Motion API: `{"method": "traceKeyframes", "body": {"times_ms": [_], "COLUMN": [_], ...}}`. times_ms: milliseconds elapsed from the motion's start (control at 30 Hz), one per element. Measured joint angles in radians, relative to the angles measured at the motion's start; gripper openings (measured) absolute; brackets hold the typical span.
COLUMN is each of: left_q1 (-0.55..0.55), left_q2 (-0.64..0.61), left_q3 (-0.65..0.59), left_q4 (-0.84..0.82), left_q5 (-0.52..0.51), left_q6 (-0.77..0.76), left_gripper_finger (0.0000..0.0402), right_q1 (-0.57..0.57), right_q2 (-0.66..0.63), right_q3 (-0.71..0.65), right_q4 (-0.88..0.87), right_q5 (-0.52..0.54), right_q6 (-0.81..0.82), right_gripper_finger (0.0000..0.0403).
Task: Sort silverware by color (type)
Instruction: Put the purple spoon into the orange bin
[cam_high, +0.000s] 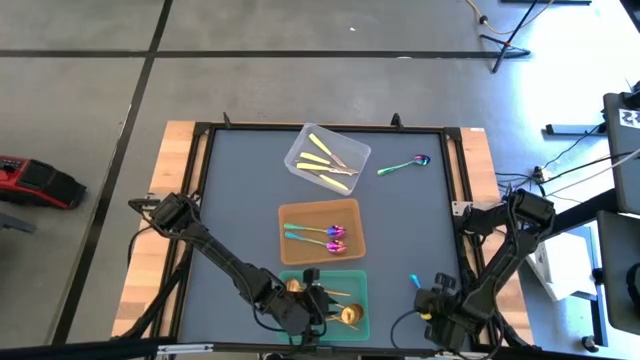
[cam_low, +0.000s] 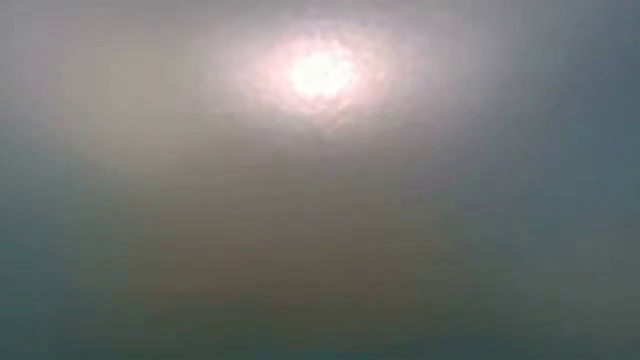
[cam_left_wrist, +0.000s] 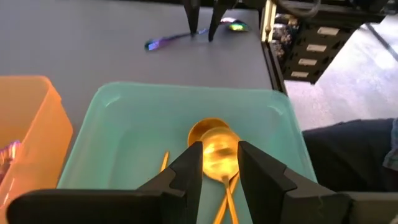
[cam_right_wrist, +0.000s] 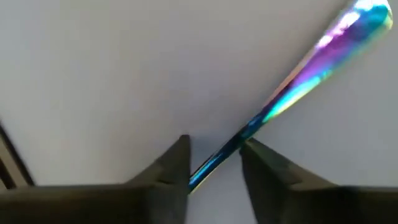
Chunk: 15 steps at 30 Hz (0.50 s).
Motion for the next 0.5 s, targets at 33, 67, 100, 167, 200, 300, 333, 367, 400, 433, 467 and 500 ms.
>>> {"method": "traceKeyframes", "body": {"times_ms": [33, 67, 100, 167, 200, 300, 333, 367, 400, 433, 467, 500], "left_q1": [0.000, 0.000, 0.000, -0.001, -0.003, -0.009, -0.010, -0.010, -0.010, -0.011, -0.011, -0.013], "left_q2": [0.000, 0.000, 0.000, 0.000, 0.000, 0.000, 0.000, -0.001, -0.002, -0.003, -0.007, -0.011], "left_q3": [0.000, 0.000, 0.000, 0.000, 0.000, 0.000, 0.000, 0.000, 0.000, 0.000, 0.000, 0.000], "left_q4": [0.008, 0.015, 0.020, 0.026, 0.026, 0.027, 0.027, 0.026, 0.026, 0.026, 0.026, 0.026], "left_q5": [-0.002, -0.005, -0.009, -0.020, -0.026, -0.029, -0.029, -0.029, -0.029, -0.029, -0.029, -0.029], "left_q6": [0.009, 0.021, 0.032, 0.043, 0.049, 0.062, 0.062, 0.063, 0.066, 0.070, 0.078, 0.086], "left_gripper_finger": [0.0095, 0.0095, 0.0095, 0.0095, 0.0095, 0.0095, 0.0095, 0.0095, 0.0095, 0.0095, 0.0095, 0.0095], "right_q1": [0.000, 0.000, 0.000, 0.000, -0.001, -0.006, -0.007, -0.007, -0.007, -0.007, -0.008, -0.011], "right_q2": [0.000, 0.000, 0.001, 0.001, 0.001, 0.002, 0.002, 0.004, 0.005, 0.006, 0.006, 0.006], "right_q3": [0.000, 0.000, 0.000, -0.001, -0.001, 0.009, 0.019, 0.029, 0.043, 0.060, 0.083, 0.108], "right_q4": [0.001, 0.001, 0.001, -0.003, -0.007, -0.036, -0.055, -0.085, -0.121, -0.156, -0.186, -0.215], "right_q5": [0.002, 0.007, 0.009, 0.014, 0.021, 0.057, 0.074, 0.085, 0.096, 0.110, 0.121, 0.134], "right_q6": [-0.010, -0.023, -0.033, -0.054, -0.057, -0.080, -0.097, -0.111, -0.124, -0.134, -0.145, -0.157], "right_gripper_finger": [0.0108, 0.0089, 0.0071, 0.0040, 0.0026, 0.0007, 0.0008, 0.0010, 0.0011, 0.0011, 0.0009, 0.0006]}}
